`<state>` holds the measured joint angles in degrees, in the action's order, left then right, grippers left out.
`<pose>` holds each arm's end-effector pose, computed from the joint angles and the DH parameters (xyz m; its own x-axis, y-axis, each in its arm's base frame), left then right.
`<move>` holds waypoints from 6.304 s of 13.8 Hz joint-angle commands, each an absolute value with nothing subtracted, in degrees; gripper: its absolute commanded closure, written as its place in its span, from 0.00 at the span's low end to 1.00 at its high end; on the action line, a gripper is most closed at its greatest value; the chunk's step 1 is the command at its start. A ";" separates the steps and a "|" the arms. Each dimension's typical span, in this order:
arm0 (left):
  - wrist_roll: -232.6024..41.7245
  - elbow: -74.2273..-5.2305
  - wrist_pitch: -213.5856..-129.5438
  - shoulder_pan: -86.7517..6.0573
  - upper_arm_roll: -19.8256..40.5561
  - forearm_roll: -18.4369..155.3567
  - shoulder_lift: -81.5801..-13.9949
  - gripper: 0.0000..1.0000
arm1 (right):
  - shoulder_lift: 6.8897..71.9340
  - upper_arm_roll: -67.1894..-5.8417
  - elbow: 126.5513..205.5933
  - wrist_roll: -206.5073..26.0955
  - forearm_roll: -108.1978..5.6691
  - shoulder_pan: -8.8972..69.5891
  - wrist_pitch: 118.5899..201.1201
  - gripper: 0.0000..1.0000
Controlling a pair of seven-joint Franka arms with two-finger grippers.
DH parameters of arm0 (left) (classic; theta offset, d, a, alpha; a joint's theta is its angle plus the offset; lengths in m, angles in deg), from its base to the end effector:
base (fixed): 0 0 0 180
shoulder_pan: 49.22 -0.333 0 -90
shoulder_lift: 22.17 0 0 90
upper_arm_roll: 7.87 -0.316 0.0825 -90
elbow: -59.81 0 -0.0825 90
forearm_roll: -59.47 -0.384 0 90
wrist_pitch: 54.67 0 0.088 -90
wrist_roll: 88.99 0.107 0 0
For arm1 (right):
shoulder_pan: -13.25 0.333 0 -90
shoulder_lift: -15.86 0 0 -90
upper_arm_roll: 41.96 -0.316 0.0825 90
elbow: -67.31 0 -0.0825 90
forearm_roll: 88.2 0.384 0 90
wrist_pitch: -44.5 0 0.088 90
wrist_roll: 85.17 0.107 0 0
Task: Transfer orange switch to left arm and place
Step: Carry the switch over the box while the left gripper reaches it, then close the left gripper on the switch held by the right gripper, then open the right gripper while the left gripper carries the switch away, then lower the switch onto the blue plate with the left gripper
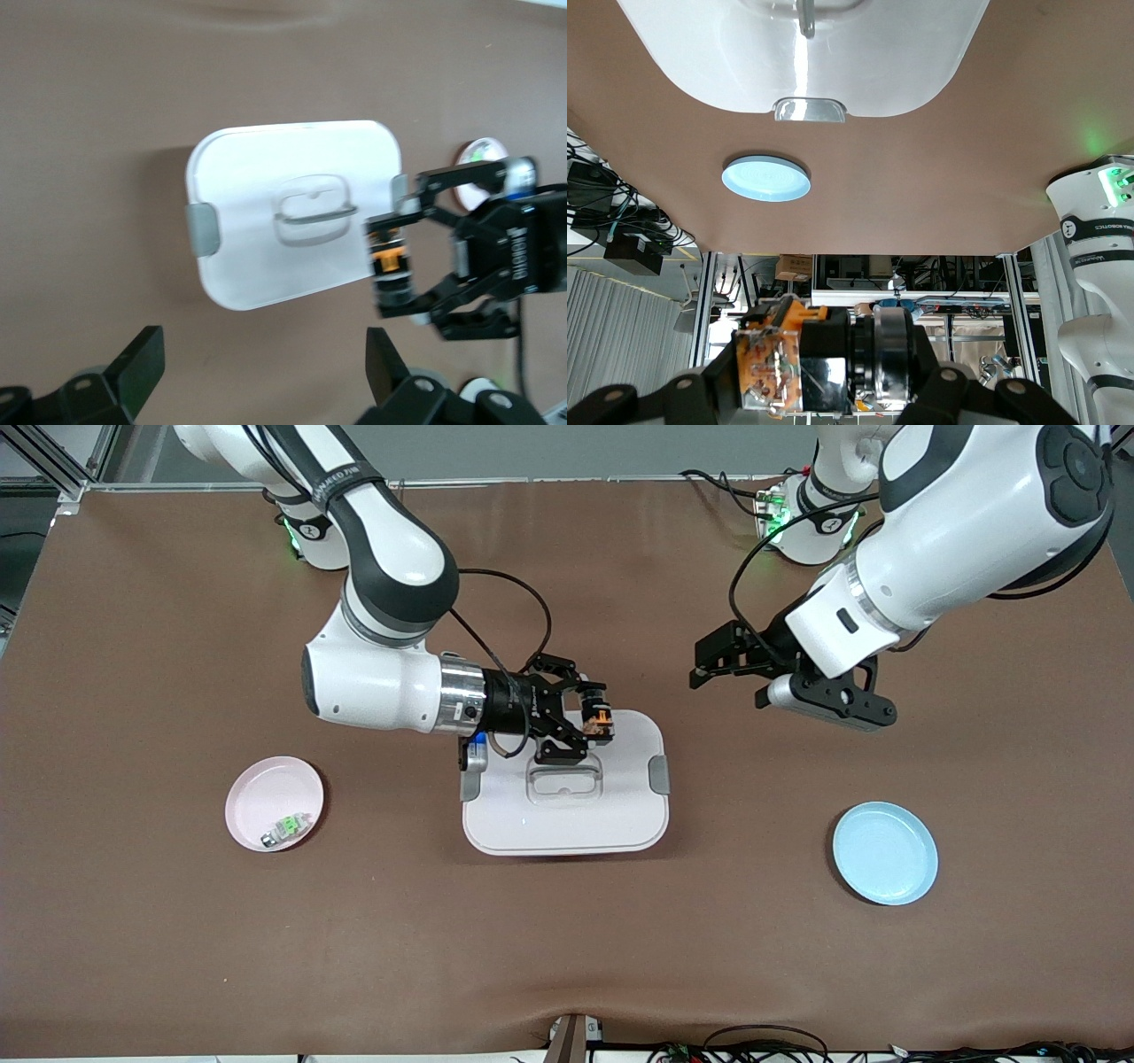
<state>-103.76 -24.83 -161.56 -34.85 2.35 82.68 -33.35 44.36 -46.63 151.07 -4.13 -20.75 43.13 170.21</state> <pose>0.5734 -0.2836 0.5910 0.9960 -0.0707 0.0540 -0.0875 -0.8876 0.4523 0.5881 0.4310 0.4411 0.0622 -0.4754 -0.8776 -0.9949 -0.0994 -0.0167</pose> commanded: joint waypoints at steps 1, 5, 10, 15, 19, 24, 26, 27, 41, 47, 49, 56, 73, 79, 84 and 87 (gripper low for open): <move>-105.33 -23.51 -163.56 -33.67 2.41 84.95 -35.69 0.00 | 45.74 -46.01 147.91 -1.77 -19.73 44.27 171.14 1.00; -110.94 -23.51 -165.93 -31.04 2.41 85.13 -37.63 0.01 | 50.39 -45.66 141.34 2.44 -20.26 46.20 173.17 1.00; -115.97 -23.86 -170.85 -28.39 2.41 85.05 -37.99 0.10 | 51.63 -45.57 138.86 3.68 -20.87 46.56 173.26 1.00; -115.97 -24.04 -171.03 -28.39 2.41 84.43 -39.56 0.21 | 52.07 -45.48 137.36 5.09 -20.79 46.56 173.26 1.00; -115.97 -23.69 -171.38 -28.30 2.41 84.34 -41.15 0.29 | 52.07 -45.48 135.61 6.93 -20.79 46.47 173.17 1.00; -116.06 -23.69 -174.46 -28.30 2.41 84.52 -41.41 0.70 | 52.16 -45.48 134.73 8.34 -20.87 46.47 173.17 1.00; -116.06 -23.69 -174.46 -28.39 2.41 84.78 -41.33 0.94 | 52.60 -45.39 134.73 8.34 -20.87 46.47 173.17 1.00; -115.97 -23.69 -174.46 -28.39 2.41 84.61 -41.33 1.00 | 52.77 -45.39 134.73 8.34 -20.87 46.47 173.26 1.00; -115.88 -23.95 -167.87 -33.39 1.53 78.19 -40.36 1.00 | 52.95 -45.39 134.73 7.12 -21.05 45.42 173.17 0.00; -112.30 -23.78 -167.69 -40.43 1.62 68.46 -41.50 1.00 | 52.25 -45.65 134.03 -5.39 -32.94 41.73 166.17 0.00; -101.71 -23.69 -167.78 -42.88 1.62 63.53 -43.25 1.00 | 50.41 -45.74 133.85 -21.46 -44.46 41.72 159.67 0.00; -73.73 -23.69 -169.62 -49.13 1.62 56.32 -48.36 1.00 | 42.86 -44.87 133.85 -56.71 -73.15 38.49 142.33 0.00; -17.22 -25.97 -177.26 -58.80 1.62 55.51 -60.48 1.00 | 35.29 -44.78 132.53 -89.13 -92.51 23.02 133.10 0.00; -5.42 -26.15 -182.55 -58.80 1.53 55.51 -64.53 1.00 | 35.28 -44.86 132.53 -89.13 -92.86 19.41 130.02 0.00; -0.31 -28.51 -185.79 -59.42 1.53 53.24 -66.29 0.93 | 35.02 -45.04 132.44 -88.96 -92.15 14.83 128.08 0.00; -0.39 -30.45 -187.90 -59.77 1.53 52.35 -66.38 0.92 | 33.09 -44.95 132.44 -89.04 -91.63 12.55 125.47 0.00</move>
